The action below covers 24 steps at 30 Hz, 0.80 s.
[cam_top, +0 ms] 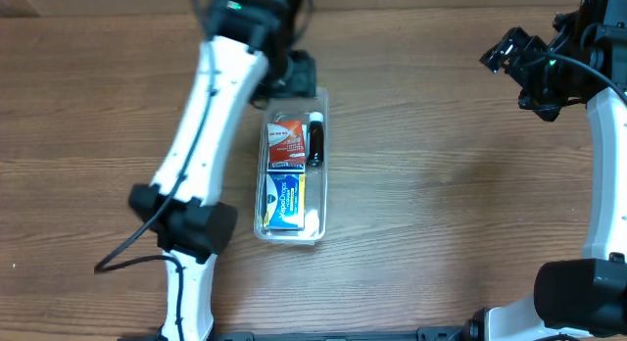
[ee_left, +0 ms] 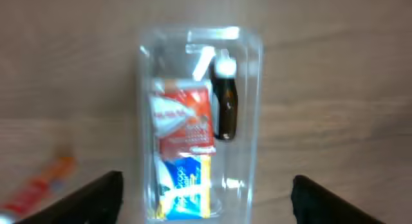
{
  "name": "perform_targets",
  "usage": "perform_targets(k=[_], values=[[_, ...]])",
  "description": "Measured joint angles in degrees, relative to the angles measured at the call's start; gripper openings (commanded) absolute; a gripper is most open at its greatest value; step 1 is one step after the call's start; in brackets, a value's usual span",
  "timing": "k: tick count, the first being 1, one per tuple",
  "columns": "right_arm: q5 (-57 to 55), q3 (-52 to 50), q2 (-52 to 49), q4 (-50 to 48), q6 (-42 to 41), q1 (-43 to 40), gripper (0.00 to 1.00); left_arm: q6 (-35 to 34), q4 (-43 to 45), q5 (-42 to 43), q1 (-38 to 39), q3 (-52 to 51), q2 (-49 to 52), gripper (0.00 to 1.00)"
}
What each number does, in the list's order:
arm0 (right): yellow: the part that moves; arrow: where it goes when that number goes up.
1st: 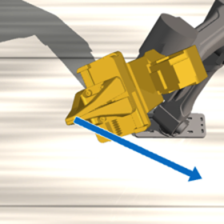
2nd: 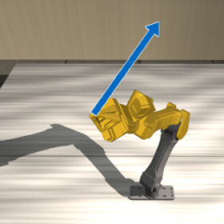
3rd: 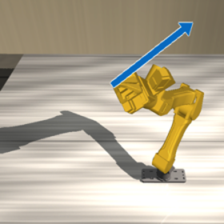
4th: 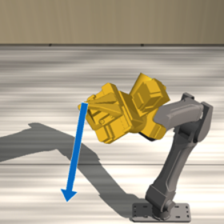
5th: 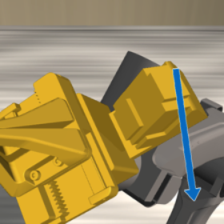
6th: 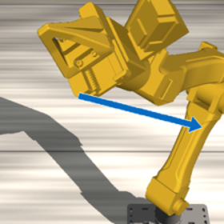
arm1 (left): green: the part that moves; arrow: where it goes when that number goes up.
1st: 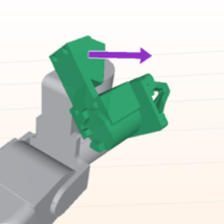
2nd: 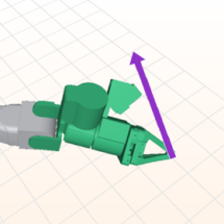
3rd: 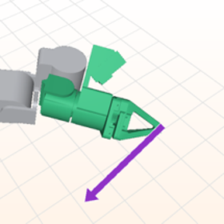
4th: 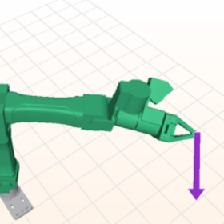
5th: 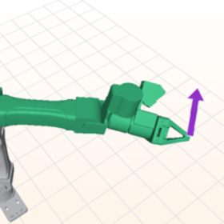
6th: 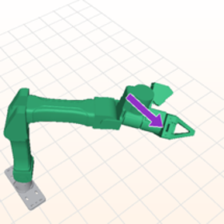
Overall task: Pack container
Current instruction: 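Lift the brown bottle with the left gripper and drop it into container, then move the left gripper to the orange Redoxon tube and grasp it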
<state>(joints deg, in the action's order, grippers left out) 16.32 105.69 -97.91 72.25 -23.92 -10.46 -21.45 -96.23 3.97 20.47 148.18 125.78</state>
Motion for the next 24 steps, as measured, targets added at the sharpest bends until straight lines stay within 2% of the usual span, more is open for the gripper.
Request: perform_targets(k=[5,7,11,12,14,17,20,22,24], values=[[0.0,0.0,0.0,0.0,0.0,0.0,1.0,5.2,-0.4,-0.1,-8.3,-0.4,-6.1,0.96],[0.0,0.0,0.0,0.0,0.0,0.0,1.0,7.2,-0.2,0.1,-11.6,-7.3,-9.5,1.0],[0.0,0.0,0.0,0.0,0.0,0.0,1.0,9.9,0.0,-2.5,-16.5,-28.2,-23.2,1.0],[0.0,0.0,0.0,0.1,0.0,0.0,1.0,9.6,-0.5,-4.7,-17.4,-36.4,-28.9,1.0],[0.0,0.0,0.0,0.0,0.0,0.0,1.0,9.4,2.2,-6.3,-18.6,-44.4,-32.9,1.0],[0.0,0.0,0.0,0.0,0.0,0.0,1.0,9.4,13.9,-6.4,-21.5,-58.1,-32.8,0.95],[0.0,0.0,0.0,0.0,0.0,0.0,1.0,9.5,21.9,-6.4,-24.2,-66.9,-31.0,0.89],[0.0,0.0,0.0,0.1,0.0,0.0,1.0,11.4,29.0,-5.5,-25.0,-69.7,-30.6,0.78],[0.0,0.0,0.0,0.0,0.0,0.0,1.0,12.9,30.6,-3.5,-25.0,-70.1,-30.1,0.71]])
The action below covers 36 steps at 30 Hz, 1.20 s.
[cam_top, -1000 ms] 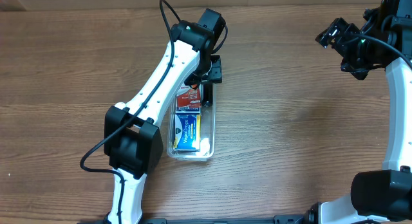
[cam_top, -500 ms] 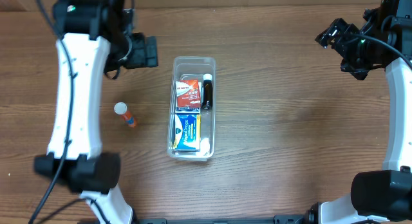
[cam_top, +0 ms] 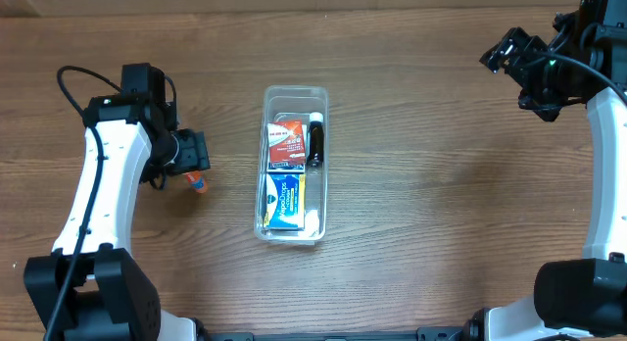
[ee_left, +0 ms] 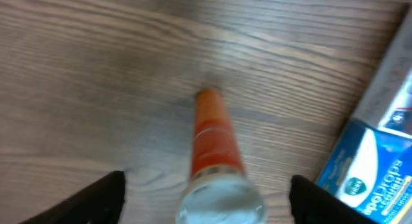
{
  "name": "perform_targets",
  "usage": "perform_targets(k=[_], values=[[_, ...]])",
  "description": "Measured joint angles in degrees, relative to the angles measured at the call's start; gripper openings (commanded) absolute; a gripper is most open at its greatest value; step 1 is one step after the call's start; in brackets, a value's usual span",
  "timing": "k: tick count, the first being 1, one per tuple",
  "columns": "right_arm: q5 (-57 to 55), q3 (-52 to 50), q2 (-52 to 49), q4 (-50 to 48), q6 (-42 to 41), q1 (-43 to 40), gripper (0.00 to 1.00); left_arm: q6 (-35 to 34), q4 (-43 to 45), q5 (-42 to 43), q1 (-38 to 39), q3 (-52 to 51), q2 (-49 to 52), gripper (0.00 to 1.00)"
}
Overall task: Pack container
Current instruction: 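Move the left gripper to the orange Redoxon tube and grasp it, then carry the Redoxon tube over the container and lower it inside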
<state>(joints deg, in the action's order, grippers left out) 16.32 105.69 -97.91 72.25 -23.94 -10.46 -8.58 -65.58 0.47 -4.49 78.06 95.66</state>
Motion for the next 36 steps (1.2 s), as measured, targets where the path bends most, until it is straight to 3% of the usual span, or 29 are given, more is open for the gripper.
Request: perform_targets(k=[3,9,11,16,20,23,24,27,32,36], values=[[0.0,0.0,0.0,0.0,0.0,0.0,1.0,1.3,1.4,1.3,0.0,-0.2,0.3,0.56],[0.0,0.0,0.0,0.0,0.0,0.0,1.0,2.0,1.0,1.5,0.0,-0.8,0.3,0.53],[0.0,0.0,0.0,0.0,0.0,0.0,1.0,2.4,0.8,1.5,0.0,-0.8,0.3,0.39],[0.0,0.0,0.0,0.0,0.0,0.0,1.0,3.0,0.6,1.5,0.0,-0.8,0.3,0.24],[0.0,0.0,0.0,0.0,0.0,0.0,1.0,3.0,-7.1,1.5,0.0,1.6,0.6,0.25],[0.0,0.0,0.0,0.0,0.0,0.0,1.0,3.0,-20.2,1.5,0.2,19.5,1.9,0.25],[0.0,0.0,0.0,0.0,0.0,0.0,1.0,3.0,-25.9,1.5,1.4,30.8,2.1,0.25],[0.0,0.0,0.0,0.0,0.0,0.0,1.0,2.6,-30.6,2.2,8.9,44.9,0.1,0.25],[0.0,0.0,0.0,-0.1,0.0,0.0,1.0,-1.6,-27.8,4.1,25.1,42.6,-0.7,0.29],[0.0,0.0,0.0,-0.1,0.0,0.0,1.0,-5.0,-19.3,3.9,33.3,29.8,-0.5,0.3]])
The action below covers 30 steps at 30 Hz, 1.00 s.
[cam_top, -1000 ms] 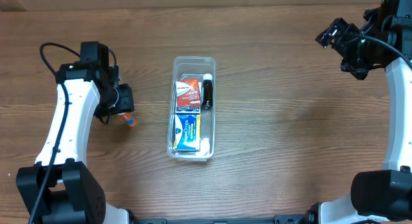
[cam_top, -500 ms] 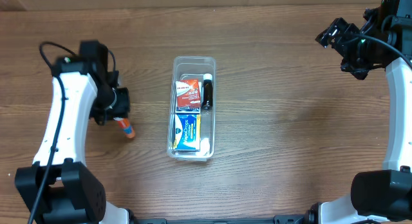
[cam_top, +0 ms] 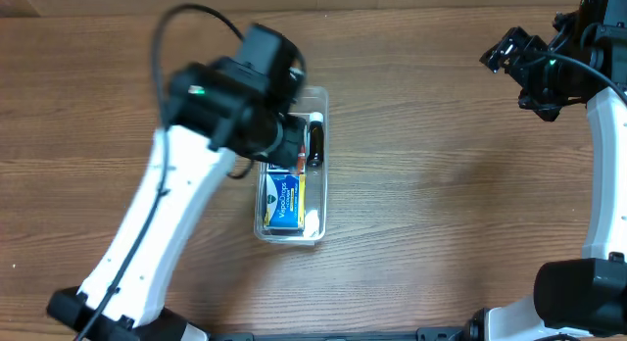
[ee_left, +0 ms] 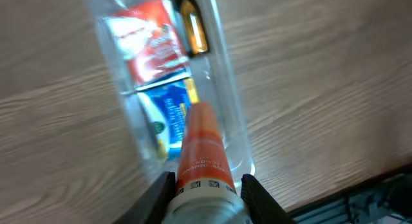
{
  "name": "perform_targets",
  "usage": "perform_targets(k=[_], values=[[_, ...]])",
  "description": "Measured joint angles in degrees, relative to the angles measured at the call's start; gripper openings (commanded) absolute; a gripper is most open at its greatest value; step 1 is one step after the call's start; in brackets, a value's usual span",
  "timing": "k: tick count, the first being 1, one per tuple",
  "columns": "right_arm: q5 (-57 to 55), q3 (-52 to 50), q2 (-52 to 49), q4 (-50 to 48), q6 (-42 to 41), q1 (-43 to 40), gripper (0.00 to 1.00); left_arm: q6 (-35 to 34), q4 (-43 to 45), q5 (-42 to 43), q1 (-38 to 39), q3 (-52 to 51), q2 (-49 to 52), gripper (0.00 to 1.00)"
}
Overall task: Pack container
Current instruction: 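Carry the Redoxon tube over the container and lower it inside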
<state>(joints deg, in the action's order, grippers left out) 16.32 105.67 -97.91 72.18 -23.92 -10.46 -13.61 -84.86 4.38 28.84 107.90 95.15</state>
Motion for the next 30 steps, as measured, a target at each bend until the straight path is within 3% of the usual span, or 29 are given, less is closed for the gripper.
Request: perform_targets(k=[8,14,16,19,20,25,30], values=[[0.0,0.0,0.0,0.1,0.0,0.0,1.0,-3.4,18.3,0.9,2.4,-23.8,0.9,0.29],[0.0,0.0,0.0,0.1,0.0,0.0,1.0,-4.1,20.9,6.1,3.1,-29.9,0.1,0.3],[0.0,0.0,0.0,0.0,0.0,0.0,1.0,-4.3,21.0,6.1,4.5,-30.0,0.1,0.44],[0.0,0.0,0.0,0.0,0.0,0.0,1.0,-4.6,21.4,6.7,6.6,-30.0,0.1,0.94],[0.0,0.0,0.0,0.1,0.0,0.0,1.0,-4.5,21.7,6.6,6.7,-30.0,0.1,1.0],[0.0,0.0,0.0,0.1,0.0,0.0,1.0,-4.7,27.2,4.4,1.0,-28.6,0.1,1.0],[0.0,0.0,0.0,0.1,0.0,0.0,1.0,-2.3,17.6,1.2,-11.3,-15.0,0.4,1.0]])
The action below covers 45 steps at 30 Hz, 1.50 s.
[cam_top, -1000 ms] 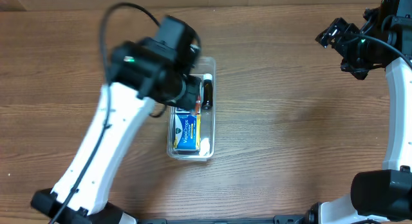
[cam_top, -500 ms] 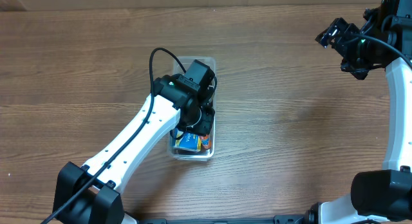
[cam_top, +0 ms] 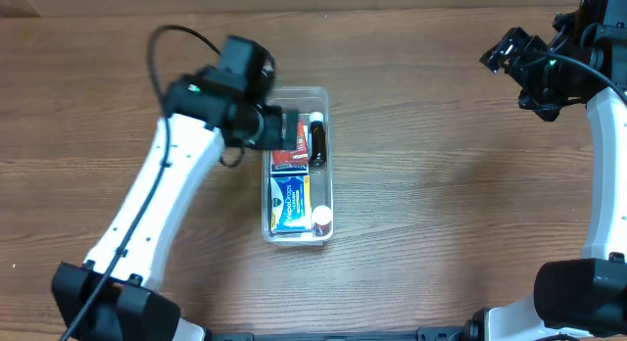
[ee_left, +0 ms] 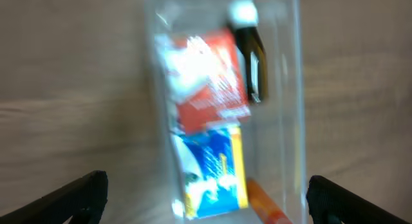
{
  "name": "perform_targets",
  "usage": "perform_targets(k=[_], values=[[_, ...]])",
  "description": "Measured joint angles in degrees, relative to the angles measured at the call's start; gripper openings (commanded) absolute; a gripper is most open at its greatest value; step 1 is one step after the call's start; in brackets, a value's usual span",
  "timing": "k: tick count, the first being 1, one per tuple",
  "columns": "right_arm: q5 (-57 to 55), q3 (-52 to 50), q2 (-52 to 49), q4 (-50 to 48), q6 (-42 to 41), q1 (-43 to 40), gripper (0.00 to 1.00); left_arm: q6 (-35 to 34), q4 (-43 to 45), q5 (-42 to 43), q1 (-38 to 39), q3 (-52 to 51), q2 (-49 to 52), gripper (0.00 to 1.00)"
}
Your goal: Pack container
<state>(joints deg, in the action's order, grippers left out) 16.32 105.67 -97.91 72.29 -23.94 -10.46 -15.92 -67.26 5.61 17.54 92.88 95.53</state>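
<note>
A clear plastic container [cam_top: 328,174] [ee_left: 293,89] lies on the wooden table. Inside are a red packet [cam_top: 288,157] [ee_left: 209,79], a dark bottle with a white cap [cam_top: 316,140] [ee_left: 253,69], a blue packet [cam_top: 289,202] [ee_left: 212,169] and an orange tube [ee_left: 267,203], whose white cap [cam_top: 320,219] shows at the near right corner. My left gripper [cam_top: 286,128] [ee_left: 206,199] hangs open over the container's far left part, with nothing between its fingers. My right gripper [cam_top: 502,55] is held high at the far right, its jaws unclear.
Bare wood table surrounds the container on all sides. The left arm crosses the table from the lower left towards the container. The right arm stands along the right edge.
The orange tube has left my left gripper and now lies in the container beside the blue packet. The gripper has opened and sits nearer the container's far end. The container has shifted slightly right.
First my left gripper was open above the container while the orange tube lay on the table to the left. Then it was open right at the tube. Later it held the tube over the container. Now the tube rests inside and the gripper is open.
</note>
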Motion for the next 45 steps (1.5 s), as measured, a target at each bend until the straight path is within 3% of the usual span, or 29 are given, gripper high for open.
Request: perform_targets(k=[5,9,15,25,27,29,32,36,38,41,45], values=[[0.0,0.0,0.0,0.0,0.0,0.0,1.0,2.8,-16.5,-3.3,-17.4,13.2,-0.3,1.0],[0.0,0.0,0.0,0.0,0.0,0.0,1.0,5.0,-24.2,-8.2,-23.2,15.5,-8.1,1.0],[0.0,0.0,0.0,0.0,0.0,0.0,1.0,4.9,-25.7,-12.3,-24.3,17.2,-26.1,1.0],[-0.1,0.0,0.1,0.0,0.0,0.3,1.0,4.3,-25.6,-12.3,-24.3,17.2,-24.5,1.0],[-2.9,-0.2,3.4,0.1,0.9,2.4,1.0,4.3,-25.6,-12.3,-24.3,17.2,-24.0,1.0],[-9.1,-2.9,14.0,-6.7,5.3,5.5,1.0,4.3,-25.6,-12.3,-24.3,17.2,-23.5,1.0],[-12.1,-14.5,32.8,-20.9,14.6,6.9,1.0,4.3,-25.7,-12.3,-24.3,17.2,-22.8,1.0],[-12.6,-47.8,56.4,-34.8,19.5,6.9,1.0,4.3,-25.7,-12.4,-24.3,17.2,-21.9,1.0],[-11.5,-64.9,66.0,-36.4,20.2,6.9,1.0,4.3,-25.8,-12.5,-24.3,17.2,-21.6,1.0],[-8.8,-81.7,82.7,-36.5,20.7,6.9,1.0,4.3,-25.7,-12.5,-24.3,17.2,-21.0,1.0],[-7.7,-90.2,94.1,-36.4,20.7,6.9,1.0,4.3,-25.7,-12.5,-24.3,17.2,-20.4,1.0]])
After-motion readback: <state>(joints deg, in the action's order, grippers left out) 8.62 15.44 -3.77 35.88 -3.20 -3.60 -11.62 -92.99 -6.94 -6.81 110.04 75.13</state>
